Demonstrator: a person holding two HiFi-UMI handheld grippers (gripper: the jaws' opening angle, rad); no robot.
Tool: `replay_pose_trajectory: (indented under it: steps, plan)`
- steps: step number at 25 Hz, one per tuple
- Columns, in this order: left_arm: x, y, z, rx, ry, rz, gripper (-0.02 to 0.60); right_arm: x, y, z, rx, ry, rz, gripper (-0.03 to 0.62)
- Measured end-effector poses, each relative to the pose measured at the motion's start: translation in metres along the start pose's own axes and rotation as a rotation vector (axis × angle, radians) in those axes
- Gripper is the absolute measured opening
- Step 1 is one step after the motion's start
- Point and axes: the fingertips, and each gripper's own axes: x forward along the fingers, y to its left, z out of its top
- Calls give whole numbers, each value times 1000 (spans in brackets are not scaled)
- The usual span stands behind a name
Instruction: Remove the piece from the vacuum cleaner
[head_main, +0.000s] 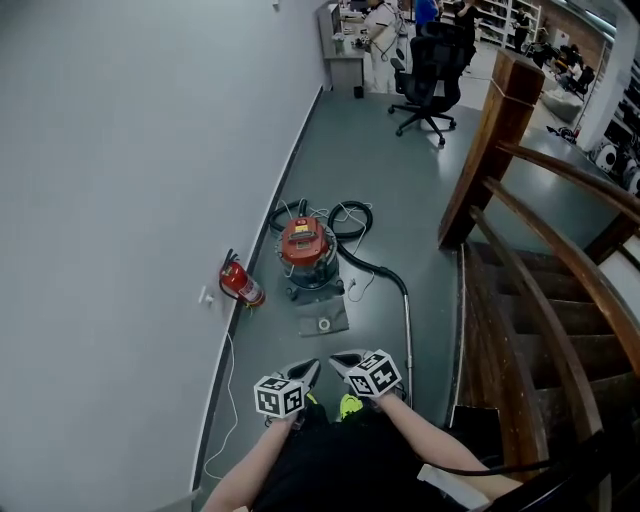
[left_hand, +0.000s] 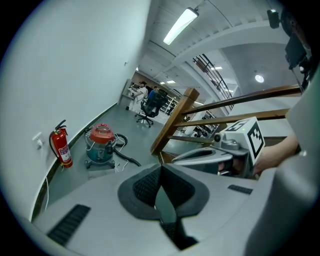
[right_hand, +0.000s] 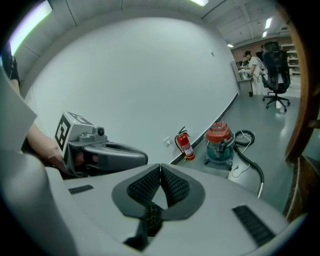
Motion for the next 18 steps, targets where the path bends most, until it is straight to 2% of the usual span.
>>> replay_pose_trajectory:
  steps: [7,18]
  plan:
    - [-7,1,-3,37,-7,35,9,-9,-1,9,10,-36,-43,15]
    - [-14,-5,-3,110,-2,-10,9,0,23,7,-83,-5,-41,14]
